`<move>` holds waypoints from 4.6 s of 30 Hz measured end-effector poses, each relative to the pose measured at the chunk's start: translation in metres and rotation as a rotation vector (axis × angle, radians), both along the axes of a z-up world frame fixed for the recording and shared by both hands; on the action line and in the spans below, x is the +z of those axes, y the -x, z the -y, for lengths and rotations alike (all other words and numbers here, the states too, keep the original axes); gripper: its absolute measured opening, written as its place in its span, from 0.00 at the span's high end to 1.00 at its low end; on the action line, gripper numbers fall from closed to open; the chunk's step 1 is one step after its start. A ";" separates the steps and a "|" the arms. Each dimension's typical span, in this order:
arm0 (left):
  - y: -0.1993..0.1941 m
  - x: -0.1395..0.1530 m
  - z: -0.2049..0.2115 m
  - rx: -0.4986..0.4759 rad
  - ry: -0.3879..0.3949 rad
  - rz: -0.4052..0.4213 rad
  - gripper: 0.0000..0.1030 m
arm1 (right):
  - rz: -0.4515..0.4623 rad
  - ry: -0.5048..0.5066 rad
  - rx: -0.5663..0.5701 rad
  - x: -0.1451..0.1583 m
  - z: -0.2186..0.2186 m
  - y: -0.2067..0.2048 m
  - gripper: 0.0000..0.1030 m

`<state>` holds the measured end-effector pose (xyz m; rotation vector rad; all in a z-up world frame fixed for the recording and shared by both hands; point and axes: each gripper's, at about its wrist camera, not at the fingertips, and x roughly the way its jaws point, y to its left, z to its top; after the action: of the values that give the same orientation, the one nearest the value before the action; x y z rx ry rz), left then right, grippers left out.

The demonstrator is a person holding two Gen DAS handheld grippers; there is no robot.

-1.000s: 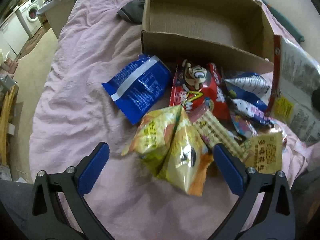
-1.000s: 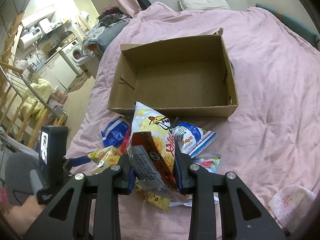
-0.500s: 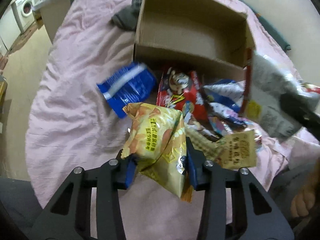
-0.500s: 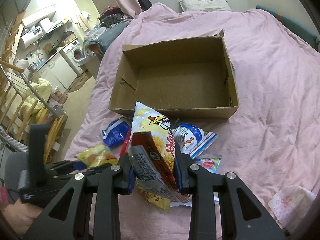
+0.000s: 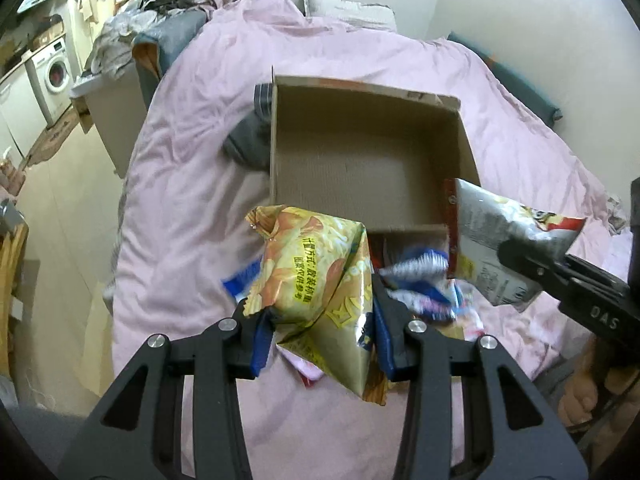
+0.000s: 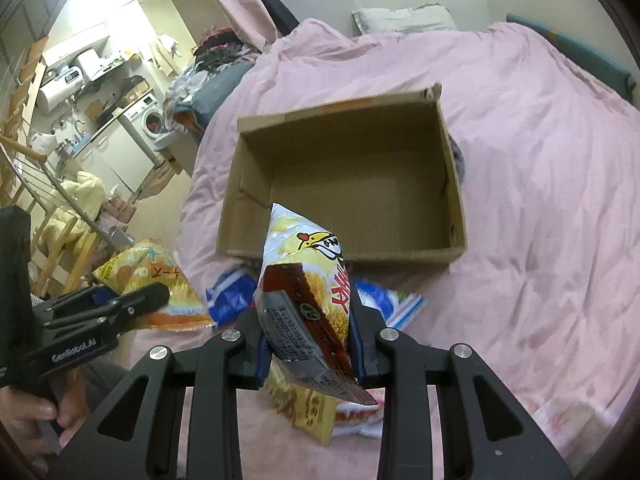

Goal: Organize snacks
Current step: 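Carry both bags into the box and open both tools to release them, then withdraw both tools from the box back over the snack pile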

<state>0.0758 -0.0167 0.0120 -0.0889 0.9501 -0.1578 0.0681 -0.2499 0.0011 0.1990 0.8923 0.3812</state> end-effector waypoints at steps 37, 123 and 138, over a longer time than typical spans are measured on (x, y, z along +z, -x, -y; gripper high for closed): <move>-0.138 -0.049 0.039 -0.141 -0.095 0.024 0.63 | -0.188 -0.091 0.014 -0.070 -0.022 -0.132 0.67; -0.030 -0.006 -0.004 0.041 -0.072 0.114 0.00 | 0.014 -0.021 -0.141 -0.007 0.008 -0.035 0.13; 0.000 -0.019 -0.007 0.054 -0.059 0.059 0.00 | -0.049 -0.018 -0.120 -0.026 0.005 0.002 0.13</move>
<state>0.0754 -0.0100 -0.0069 -0.0556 0.8919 -0.0819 0.0666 -0.2547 -0.0245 0.2778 0.9212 0.2738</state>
